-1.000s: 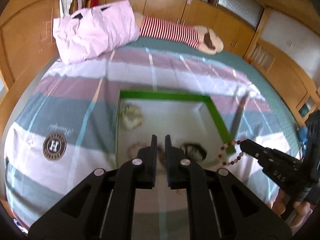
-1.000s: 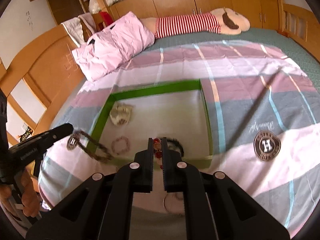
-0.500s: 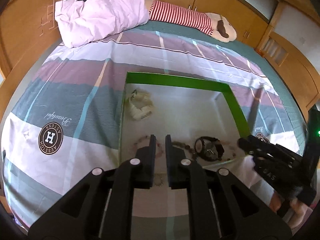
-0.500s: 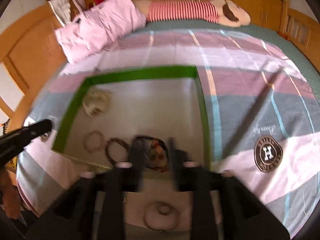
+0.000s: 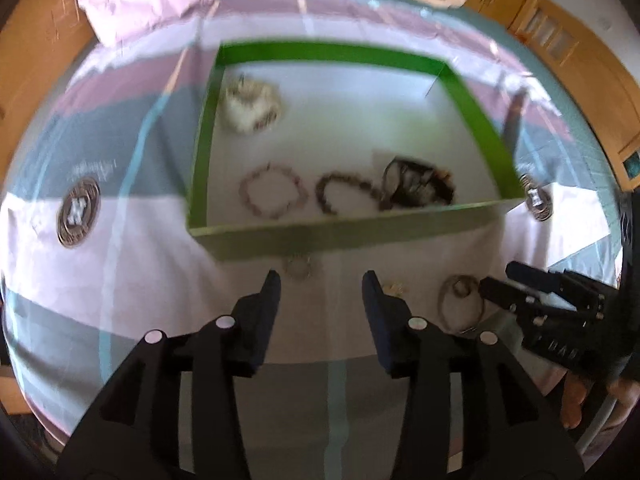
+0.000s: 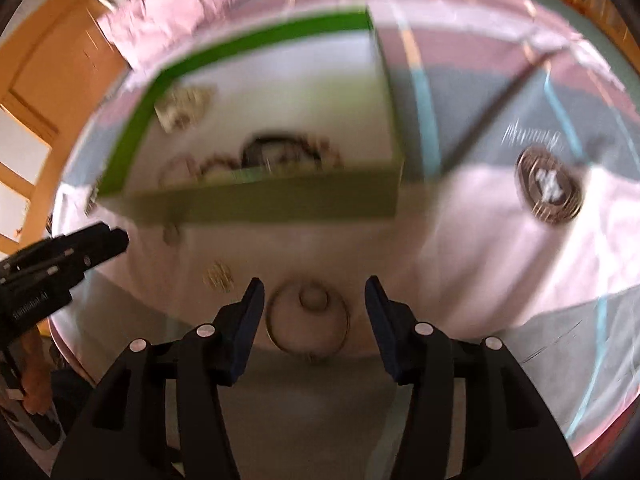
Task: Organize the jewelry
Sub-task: 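Open both tools to drop the bracelets into the green box, then grasp the gold flower charm with the left tool while the right tool grasps the metal bangle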
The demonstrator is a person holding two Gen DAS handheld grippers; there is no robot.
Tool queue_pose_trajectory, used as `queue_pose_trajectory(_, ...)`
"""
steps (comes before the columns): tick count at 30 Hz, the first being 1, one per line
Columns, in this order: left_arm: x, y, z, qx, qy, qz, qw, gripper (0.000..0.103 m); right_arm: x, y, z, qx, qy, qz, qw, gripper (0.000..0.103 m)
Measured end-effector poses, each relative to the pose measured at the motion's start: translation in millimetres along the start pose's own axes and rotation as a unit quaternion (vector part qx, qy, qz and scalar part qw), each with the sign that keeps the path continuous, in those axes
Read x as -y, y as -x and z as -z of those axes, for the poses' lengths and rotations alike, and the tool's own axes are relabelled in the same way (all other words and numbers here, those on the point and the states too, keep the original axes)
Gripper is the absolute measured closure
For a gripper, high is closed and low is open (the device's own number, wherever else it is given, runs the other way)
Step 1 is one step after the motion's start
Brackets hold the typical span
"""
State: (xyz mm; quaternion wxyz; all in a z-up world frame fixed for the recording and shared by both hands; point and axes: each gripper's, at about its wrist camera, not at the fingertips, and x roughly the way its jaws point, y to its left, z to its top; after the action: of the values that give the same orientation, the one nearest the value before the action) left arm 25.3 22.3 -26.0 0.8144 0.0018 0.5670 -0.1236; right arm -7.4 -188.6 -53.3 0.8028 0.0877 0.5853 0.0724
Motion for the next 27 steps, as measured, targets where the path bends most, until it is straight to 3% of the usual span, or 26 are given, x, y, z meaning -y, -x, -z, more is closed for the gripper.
queue_pose_trajectory(5,-5.4,-24.9,4.9,-0.047,0.016,-0.013,0.9987,0.041,-5.2,-2.4,6.1,-0.011,0.018,0.009,1.0,0.049)
queue_pose_trajectory(6,-5.2,-25.3,4.7,-0.048,0.015,-0.016,0.9986,0.04,-9.1,-2.5,7.7,-0.013,0.03,0.01,0.999,0.046)
queue_pose_trajectory(8,-3.8,-25.3,5.0,-0.048,0.011,-0.021,0.9986,0.037,-20.5,-6.7,12.6,-0.021,0.066,0.023,0.997,0.022)
queue_pose_trajectory(10,-2.9,-24.9,4.6,-0.047,0.01,-0.019,0.9987,0.035,-33.3,-17.6,20.3,-0.032,0.105,0.045,0.993,0.02)
queue_pose_trajectory(15,-2.5,-25.6,4.1,-0.048,0.012,-0.015,0.9986,0.033,-37.3,-34.3,27.5,-0.032,0.121,0.07,0.99,0.02)
queue_pose_trajectory(16,-2.1,-25.6,4.4,-0.049,0.014,-0.011,0.9987,0.033,-36.4,-31.8,27.5,-0.025,0.118,0.066,0.99,0.027)
queue_pose_trajectory(17,-1.9,-25.1,4.7,-0.048,0.015,-0.006,0.9987,0.033,-35.6,-29.4,27.2,-0.022,0.117,0.062,0.991,0.043)
queue_pose_trajectory(20,7.3,-22.4,7.1,-0.036,0.006,0.011,0.9993,0.028,-28.1,-21.4,26.6,-0.019,0.099,0.038,0.994,0.043)
queue_pose_trajectory(27,35.3,-26.3,10.8,-0.023,-0.025,0.032,0.9989,0.026,-14.0,-8.3,26.0,-0.011,0.087,0.041,0.995,0.043)
